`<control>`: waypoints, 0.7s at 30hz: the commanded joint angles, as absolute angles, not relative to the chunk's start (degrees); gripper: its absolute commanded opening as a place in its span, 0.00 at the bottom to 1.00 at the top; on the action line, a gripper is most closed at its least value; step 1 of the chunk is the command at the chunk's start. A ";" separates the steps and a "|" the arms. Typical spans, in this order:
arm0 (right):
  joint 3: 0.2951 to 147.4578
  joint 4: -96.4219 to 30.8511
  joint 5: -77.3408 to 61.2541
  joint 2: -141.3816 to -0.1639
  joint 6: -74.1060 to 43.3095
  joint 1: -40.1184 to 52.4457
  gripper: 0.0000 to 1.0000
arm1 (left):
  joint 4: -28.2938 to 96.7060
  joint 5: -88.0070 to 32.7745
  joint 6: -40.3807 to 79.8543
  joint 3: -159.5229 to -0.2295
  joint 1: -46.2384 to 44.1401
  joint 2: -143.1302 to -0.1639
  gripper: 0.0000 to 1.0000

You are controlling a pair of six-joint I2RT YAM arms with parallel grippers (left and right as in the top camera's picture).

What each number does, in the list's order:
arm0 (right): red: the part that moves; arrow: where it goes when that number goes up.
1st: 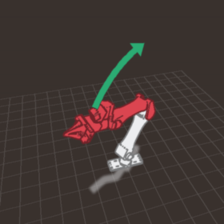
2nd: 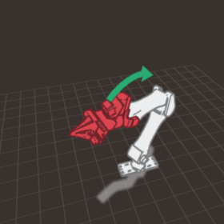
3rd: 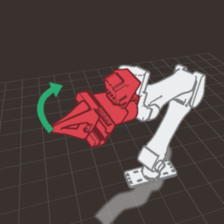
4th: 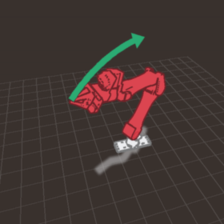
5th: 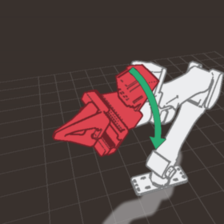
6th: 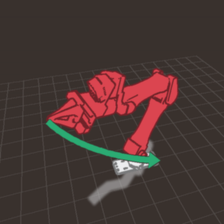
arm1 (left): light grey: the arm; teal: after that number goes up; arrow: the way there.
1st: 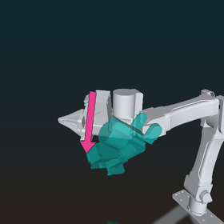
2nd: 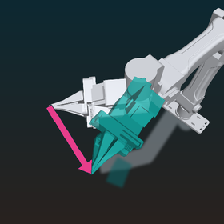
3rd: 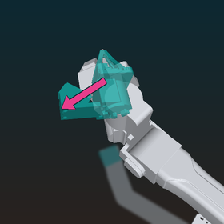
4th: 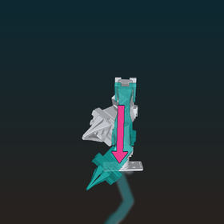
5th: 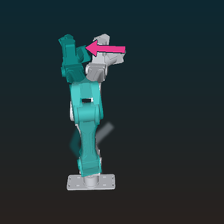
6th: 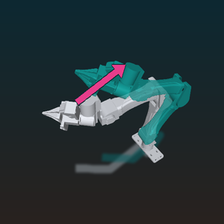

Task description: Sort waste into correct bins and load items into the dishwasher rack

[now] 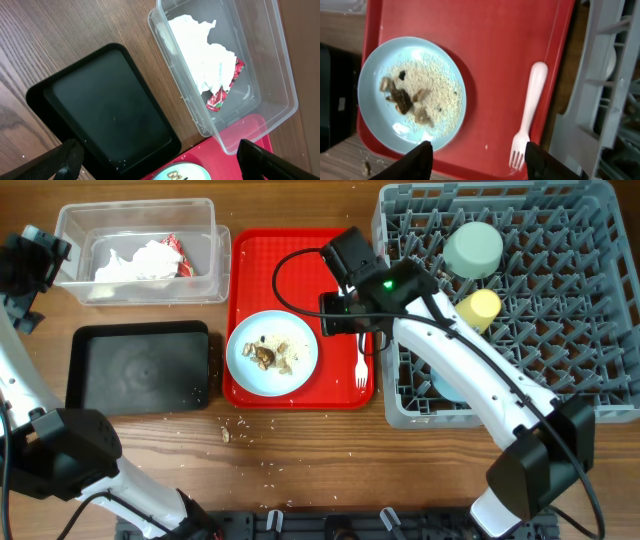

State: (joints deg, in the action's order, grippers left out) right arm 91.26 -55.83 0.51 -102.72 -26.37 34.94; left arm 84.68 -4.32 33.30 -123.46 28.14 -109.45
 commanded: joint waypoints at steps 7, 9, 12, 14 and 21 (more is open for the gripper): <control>76.07 -44.73 4.75 -101.91 -31.94 35.07 0.59 | 84.68 -3.75 33.43 -123.70 28.14 -109.30 1.00; 75.31 -44.40 8.91 -101.91 -33.12 35.09 0.56 | 84.68 -3.75 33.43 -123.70 28.14 -109.30 1.00; 75.29 -43.77 12.82 -101.95 -34.00 35.09 0.55 | 84.68 -3.75 33.41 -123.70 28.14 -109.30 1.00; 75.29 -43.33 14.20 -102.32 -34.68 35.09 0.55 | 84.68 -3.75 33.43 -123.70 28.14 -109.30 1.00; 75.29 -40.82 11.99 -111.63 -35.99 35.09 0.54 | 84.68 -3.75 33.41 -123.70 28.14 -109.30 1.00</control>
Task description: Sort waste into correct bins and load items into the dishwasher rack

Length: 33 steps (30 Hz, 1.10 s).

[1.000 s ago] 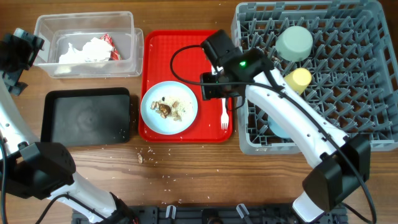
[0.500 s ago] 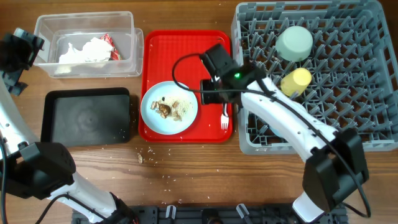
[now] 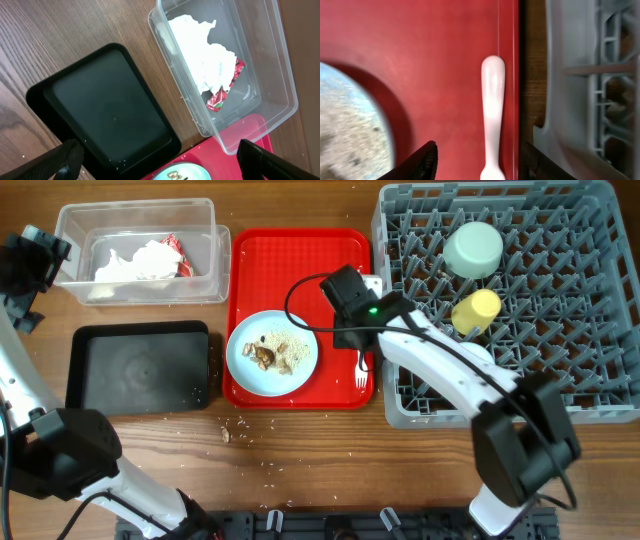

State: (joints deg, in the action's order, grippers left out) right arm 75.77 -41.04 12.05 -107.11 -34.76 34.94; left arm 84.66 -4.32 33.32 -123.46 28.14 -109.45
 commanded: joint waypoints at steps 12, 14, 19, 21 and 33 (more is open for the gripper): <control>75.29 -40.66 8.75 -115.94 -36.25 35.94 0.50 | 84.68 -3.73 33.41 -123.70 28.14 -109.30 1.00; 75.29 -40.69 9.19 -115.96 -36.47 36.86 0.51 | 84.68 -3.75 33.41 -123.70 28.14 -109.30 1.00; 75.29 -40.97 9.39 -115.96 -37.67 37.17 0.51 | 84.68 -3.75 33.43 -123.70 28.14 -109.30 1.00; 75.29 -40.95 9.39 -116.51 -37.71 37.17 0.51 | 84.68 -3.75 33.43 -123.70 28.14 -109.30 1.00; 76.34 -42.78 9.34 -119.94 -39.66 35.29 0.25 | 84.68 -3.75 33.43 -123.70 28.14 -109.30 1.00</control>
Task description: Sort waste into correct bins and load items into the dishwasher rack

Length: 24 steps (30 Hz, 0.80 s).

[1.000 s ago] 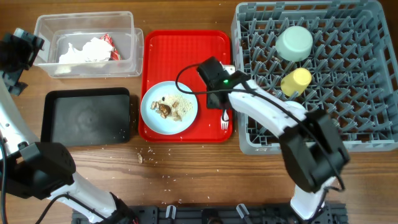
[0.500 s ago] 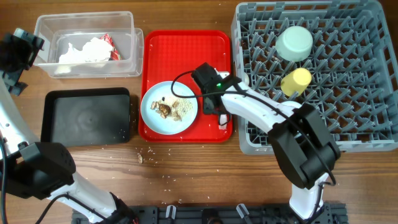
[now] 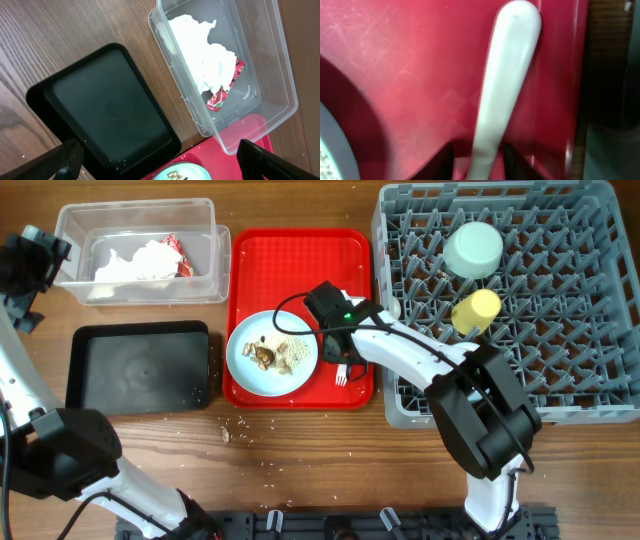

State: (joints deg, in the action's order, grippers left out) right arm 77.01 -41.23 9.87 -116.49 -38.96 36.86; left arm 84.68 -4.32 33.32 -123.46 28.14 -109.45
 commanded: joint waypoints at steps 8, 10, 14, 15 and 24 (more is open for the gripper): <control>77.32 -44.23 4.73 -118.74 -39.33 32.86 0.11 | 84.68 -3.75 33.41 -123.70 28.14 -109.30 1.00; 77.43 -44.40 3.97 -116.57 -38.63 32.86 0.10 | 84.68 -3.75 33.43 -123.70 28.14 -109.30 1.00; 77.69 -44.58 4.01 -107.87 -36.42 32.47 0.15 | 84.68 -3.75 33.41 -123.70 28.14 -109.30 1.00; 77.69 -44.51 4.45 -105.49 -35.97 31.92 0.16 | 84.68 -3.75 33.43 -123.70 28.14 -109.30 1.00; 77.43 -46.28 6.00 -88.82 -19.40 19.53 0.21 | 84.68 -3.75 33.41 -123.70 28.14 -109.30 1.00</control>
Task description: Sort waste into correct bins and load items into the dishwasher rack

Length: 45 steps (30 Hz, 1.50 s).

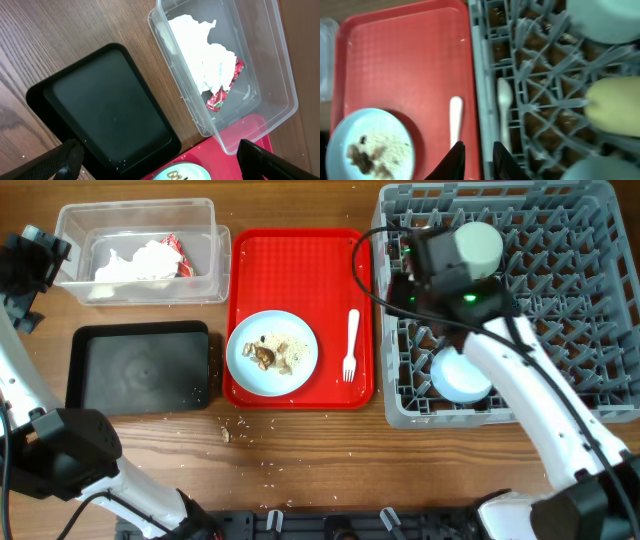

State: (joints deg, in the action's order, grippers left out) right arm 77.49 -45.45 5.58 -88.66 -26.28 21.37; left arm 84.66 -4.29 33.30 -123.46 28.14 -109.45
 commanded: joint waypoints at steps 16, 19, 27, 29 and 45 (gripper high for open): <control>76.20 -43.24 1.30 -111.13 -41.06 32.40 0.26 | 84.68 -3.75 33.43 -123.70 28.14 -109.30 1.00; 76.20 -42.92 1.28 -115.20 -41.32 32.40 0.27 | 84.68 -3.75 33.43 -123.70 28.14 -109.30 1.00; 76.20 -43.05 0.01 -119.48 -39.38 32.40 0.22 | 84.68 -3.75 33.43 -123.70 28.14 -109.30 1.00; 76.25 -43.09 0.01 -119.11 -39.05 32.40 0.15 | 84.68 -3.75 33.43 -123.70 28.14 -109.30 1.00; 77.73 -44.88 1.93 -84.42 -17.17 20.62 0.19 | 84.68 -3.75 33.41 -123.70 28.14 -109.30 1.00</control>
